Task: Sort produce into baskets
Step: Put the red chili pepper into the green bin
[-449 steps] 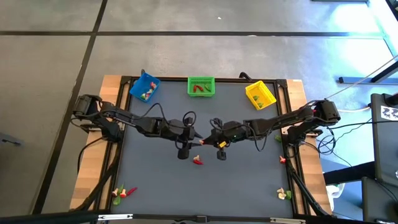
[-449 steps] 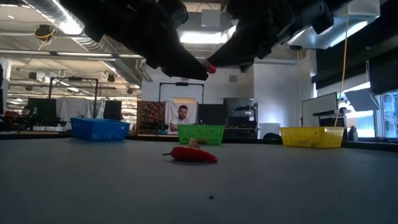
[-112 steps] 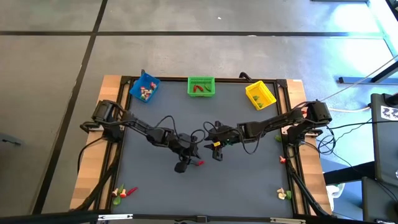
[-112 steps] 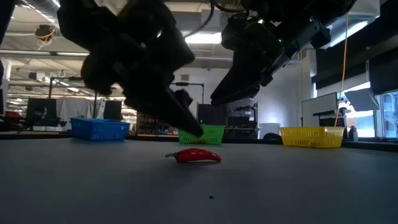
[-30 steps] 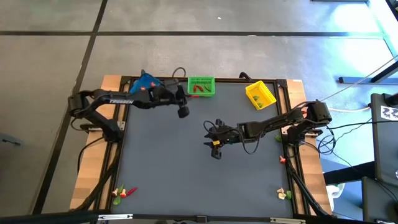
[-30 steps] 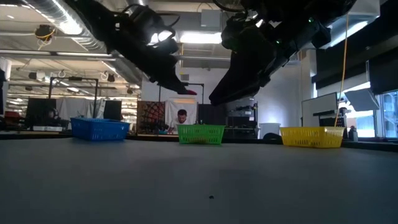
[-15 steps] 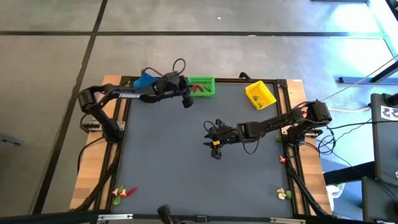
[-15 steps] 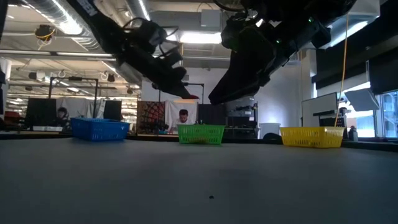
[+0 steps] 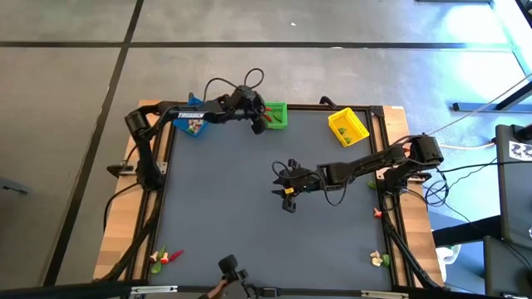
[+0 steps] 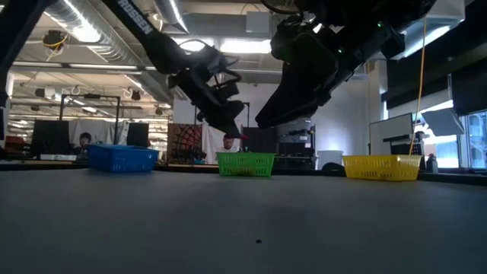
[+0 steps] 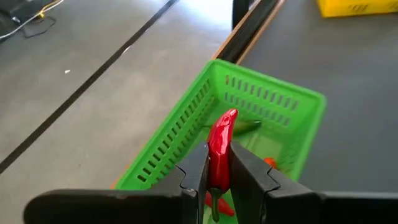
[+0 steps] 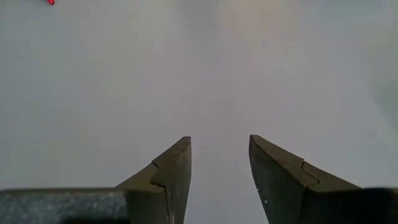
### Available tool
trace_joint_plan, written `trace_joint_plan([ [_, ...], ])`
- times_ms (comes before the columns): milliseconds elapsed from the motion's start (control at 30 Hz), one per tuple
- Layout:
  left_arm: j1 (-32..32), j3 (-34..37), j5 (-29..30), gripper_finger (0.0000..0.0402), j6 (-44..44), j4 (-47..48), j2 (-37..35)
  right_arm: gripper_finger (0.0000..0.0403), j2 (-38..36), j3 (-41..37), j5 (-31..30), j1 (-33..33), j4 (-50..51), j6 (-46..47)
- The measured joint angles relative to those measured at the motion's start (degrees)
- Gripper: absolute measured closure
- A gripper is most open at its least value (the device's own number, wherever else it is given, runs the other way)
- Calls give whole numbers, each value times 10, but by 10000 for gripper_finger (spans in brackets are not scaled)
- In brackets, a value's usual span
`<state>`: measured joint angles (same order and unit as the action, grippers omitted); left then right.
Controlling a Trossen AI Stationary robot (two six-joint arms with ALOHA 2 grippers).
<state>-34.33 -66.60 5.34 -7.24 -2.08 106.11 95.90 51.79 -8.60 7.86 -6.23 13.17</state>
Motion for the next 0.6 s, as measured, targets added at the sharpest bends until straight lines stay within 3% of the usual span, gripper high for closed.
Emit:
trace_joint_plan([
  [433, -11, -1, 0, 349, 3, 2, 31, 242, 0, 0, 0, 0, 1, 0],
  [600, -10, -1, 0, 320, 13, 2, 31, 242, 0, 0, 0, 0, 1, 0],
])
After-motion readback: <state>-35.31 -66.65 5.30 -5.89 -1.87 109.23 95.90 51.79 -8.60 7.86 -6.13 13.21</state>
